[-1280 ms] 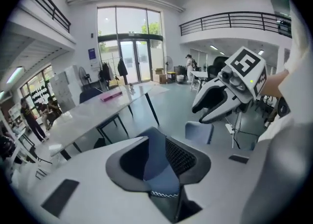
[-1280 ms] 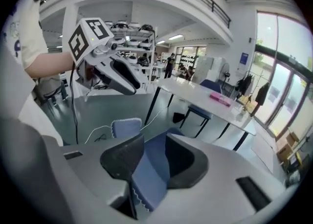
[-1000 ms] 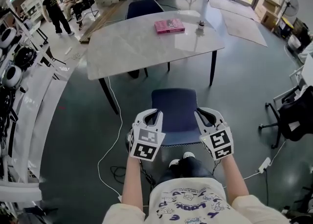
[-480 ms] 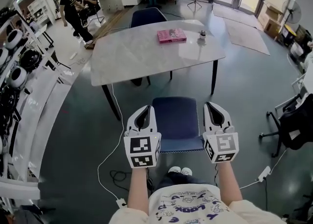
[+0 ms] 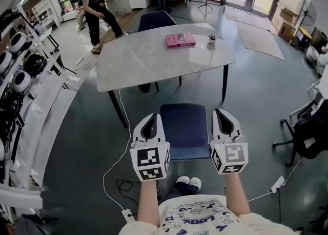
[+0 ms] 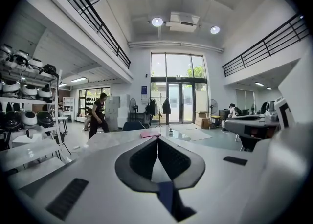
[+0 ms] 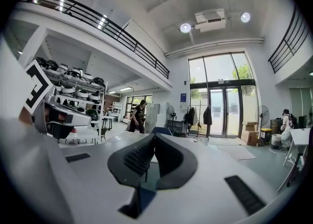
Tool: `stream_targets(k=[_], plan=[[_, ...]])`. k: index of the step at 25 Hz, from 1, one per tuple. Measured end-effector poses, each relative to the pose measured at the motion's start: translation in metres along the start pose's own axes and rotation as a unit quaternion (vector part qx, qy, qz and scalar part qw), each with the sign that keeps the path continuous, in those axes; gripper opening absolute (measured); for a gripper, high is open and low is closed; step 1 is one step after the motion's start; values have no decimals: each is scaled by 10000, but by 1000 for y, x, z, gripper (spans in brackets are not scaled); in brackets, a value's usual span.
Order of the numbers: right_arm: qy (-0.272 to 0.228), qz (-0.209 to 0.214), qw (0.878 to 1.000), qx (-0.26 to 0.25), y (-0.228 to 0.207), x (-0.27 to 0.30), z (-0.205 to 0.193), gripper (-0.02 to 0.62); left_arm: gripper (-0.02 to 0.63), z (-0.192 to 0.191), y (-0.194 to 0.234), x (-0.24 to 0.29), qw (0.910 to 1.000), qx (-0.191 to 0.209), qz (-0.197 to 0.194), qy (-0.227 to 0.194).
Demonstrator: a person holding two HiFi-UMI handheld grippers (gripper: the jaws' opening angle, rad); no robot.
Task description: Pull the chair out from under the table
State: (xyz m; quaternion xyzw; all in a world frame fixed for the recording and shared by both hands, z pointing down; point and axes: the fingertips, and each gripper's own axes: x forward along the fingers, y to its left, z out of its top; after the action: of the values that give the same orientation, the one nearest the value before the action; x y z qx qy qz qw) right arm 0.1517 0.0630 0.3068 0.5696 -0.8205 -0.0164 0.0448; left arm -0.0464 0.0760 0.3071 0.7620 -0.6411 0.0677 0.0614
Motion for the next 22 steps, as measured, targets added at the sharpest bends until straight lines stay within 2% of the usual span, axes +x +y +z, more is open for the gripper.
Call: stream_targets(k=[22], plan=[[10,-186,9997,134,-18,-15,1,5,20,-3,-16,-3,9999,39,-105,117]])
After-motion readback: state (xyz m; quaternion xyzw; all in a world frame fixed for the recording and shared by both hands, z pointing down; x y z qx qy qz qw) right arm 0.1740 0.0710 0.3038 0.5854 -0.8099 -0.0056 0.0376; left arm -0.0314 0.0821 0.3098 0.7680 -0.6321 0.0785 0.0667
